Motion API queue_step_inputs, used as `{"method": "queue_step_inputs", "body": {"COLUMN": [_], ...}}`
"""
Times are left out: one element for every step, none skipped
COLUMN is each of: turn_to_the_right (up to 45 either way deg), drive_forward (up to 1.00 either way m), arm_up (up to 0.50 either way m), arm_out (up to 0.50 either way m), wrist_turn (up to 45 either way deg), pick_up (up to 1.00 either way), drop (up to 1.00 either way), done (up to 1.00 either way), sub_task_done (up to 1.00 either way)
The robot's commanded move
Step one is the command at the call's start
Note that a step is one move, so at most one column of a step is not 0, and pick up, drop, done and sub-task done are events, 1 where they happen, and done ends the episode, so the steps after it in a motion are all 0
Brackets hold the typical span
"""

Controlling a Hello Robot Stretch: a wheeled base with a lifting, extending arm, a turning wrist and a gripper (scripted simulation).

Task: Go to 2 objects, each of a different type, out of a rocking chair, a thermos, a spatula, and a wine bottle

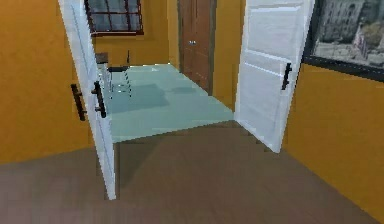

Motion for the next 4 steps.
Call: {"method": "queue_step_inputs", "body": {"turn_to_the_right": [0.0,-6.0,0.0,0.0], "drive_forward": [1.00,0.00,0.25,1.00], "arm_up": [0.00,0.00,0.00,0.00], "arm_out": [0.00,0.00,0.00,0.00], "wrist_turn": [0.0,0.0,0.0,0.0], "pick_up": [0.00,0.00,0.00,0.00], "drop": [0.00,0.00,0.00,0.00], "done": [0.00,0.00,0.00,0.00], "sub_task_done": [0.00,0.00,0.00,0.00]}}
